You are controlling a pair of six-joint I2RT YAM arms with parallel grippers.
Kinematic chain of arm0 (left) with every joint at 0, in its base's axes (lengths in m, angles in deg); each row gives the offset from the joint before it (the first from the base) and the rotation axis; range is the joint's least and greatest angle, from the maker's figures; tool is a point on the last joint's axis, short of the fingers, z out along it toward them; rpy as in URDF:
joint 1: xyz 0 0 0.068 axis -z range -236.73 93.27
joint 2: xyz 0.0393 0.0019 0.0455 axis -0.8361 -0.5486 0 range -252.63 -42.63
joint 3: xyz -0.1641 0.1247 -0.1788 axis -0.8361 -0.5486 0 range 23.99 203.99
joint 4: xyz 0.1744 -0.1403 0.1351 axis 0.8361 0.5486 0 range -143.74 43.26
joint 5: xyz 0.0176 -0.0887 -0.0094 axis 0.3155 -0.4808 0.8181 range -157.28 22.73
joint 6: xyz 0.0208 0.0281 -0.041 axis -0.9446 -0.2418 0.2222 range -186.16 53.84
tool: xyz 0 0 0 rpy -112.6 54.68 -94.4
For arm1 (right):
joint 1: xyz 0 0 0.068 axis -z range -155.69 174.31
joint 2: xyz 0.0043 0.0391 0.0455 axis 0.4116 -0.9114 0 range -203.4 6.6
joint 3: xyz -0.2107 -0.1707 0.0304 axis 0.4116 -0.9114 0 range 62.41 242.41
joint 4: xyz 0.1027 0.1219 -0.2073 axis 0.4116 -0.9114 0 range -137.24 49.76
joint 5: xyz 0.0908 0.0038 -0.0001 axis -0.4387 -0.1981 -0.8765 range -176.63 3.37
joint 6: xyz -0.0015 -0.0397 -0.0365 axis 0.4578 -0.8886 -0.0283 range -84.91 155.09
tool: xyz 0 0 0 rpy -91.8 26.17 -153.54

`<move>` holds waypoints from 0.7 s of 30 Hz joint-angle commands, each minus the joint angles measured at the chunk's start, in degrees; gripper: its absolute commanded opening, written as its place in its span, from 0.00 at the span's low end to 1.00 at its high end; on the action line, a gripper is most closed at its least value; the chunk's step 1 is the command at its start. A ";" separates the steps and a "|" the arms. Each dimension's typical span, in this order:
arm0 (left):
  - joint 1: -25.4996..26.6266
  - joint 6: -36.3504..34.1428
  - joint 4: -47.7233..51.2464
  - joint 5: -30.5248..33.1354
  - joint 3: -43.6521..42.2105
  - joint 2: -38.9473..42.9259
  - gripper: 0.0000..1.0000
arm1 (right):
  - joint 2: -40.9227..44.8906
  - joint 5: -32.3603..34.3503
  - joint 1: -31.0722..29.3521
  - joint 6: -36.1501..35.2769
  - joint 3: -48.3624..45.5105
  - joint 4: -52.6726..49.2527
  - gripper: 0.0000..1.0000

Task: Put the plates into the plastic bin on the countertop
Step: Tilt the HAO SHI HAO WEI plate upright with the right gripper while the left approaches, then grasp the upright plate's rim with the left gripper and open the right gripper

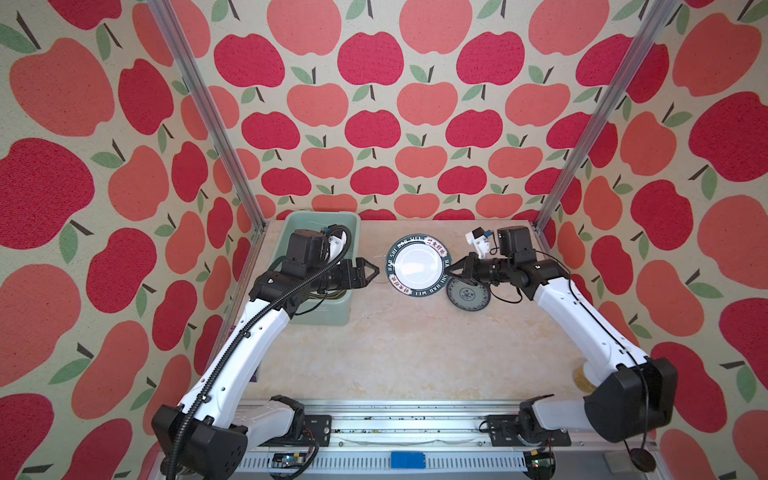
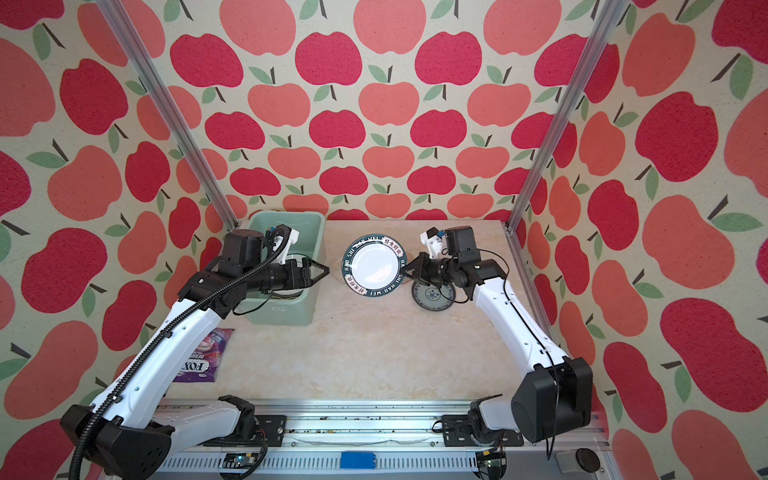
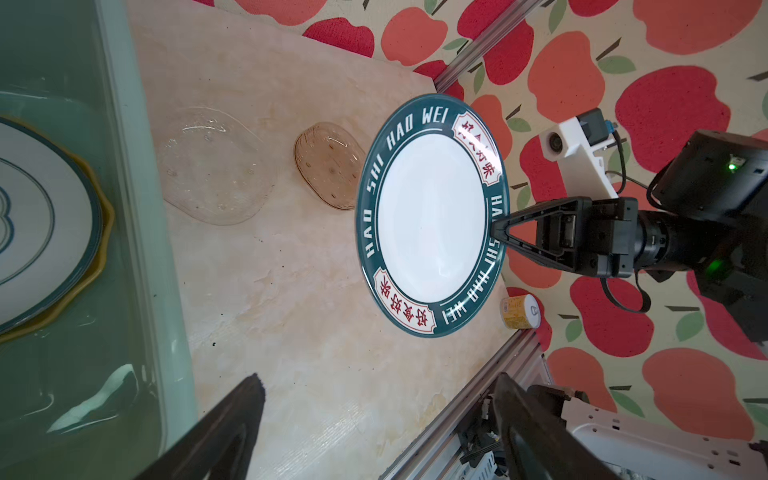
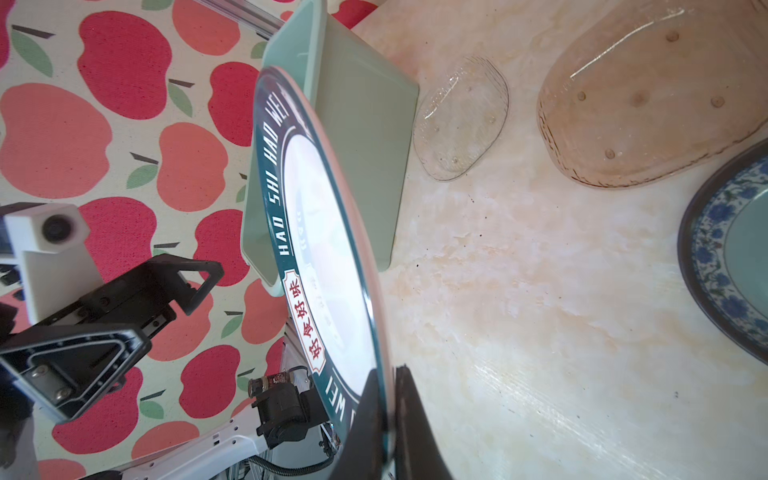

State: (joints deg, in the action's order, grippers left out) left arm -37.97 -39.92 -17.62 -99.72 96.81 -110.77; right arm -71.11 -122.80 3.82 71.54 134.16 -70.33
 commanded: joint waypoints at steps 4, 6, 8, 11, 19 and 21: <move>-2.32 7.91 -5.59 -8.80 2.06 -0.90 0.85 | 1.17 -3.00 -1.78 2.59 6.99 -1.64 0.00; -2.37 8.80 -7.11 -9.71 1.52 -1.44 0.84 | 0.60 -3.43 -2.46 3.34 8.67 -1.36 0.00; -2.37 9.63 -9.18 -9.74 0.83 -1.64 0.83 | 0.12 -3.27 -3.08 3.89 9.75 -1.37 0.00; -2.41 10.87 -12.43 -9.64 -0.06 -2.12 0.80 | -0.32 -2.95 -3.80 4.39 10.33 -1.25 0.00; -2.39 13.05 -18.13 -9.76 -1.53 -4.00 0.66 | -0.12 -3.04 -5.60 7.42 9.87 1.44 0.00; -2.33 13.19 -18.87 -9.74 -1.71 -4.52 0.61 | 0.15 -2.78 -5.99 7.87 9.73 1.78 0.00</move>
State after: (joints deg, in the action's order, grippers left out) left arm -40.17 -27.59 -32.99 -108.33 95.93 -114.46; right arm -71.64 -124.22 -1.60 77.44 142.77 -71.51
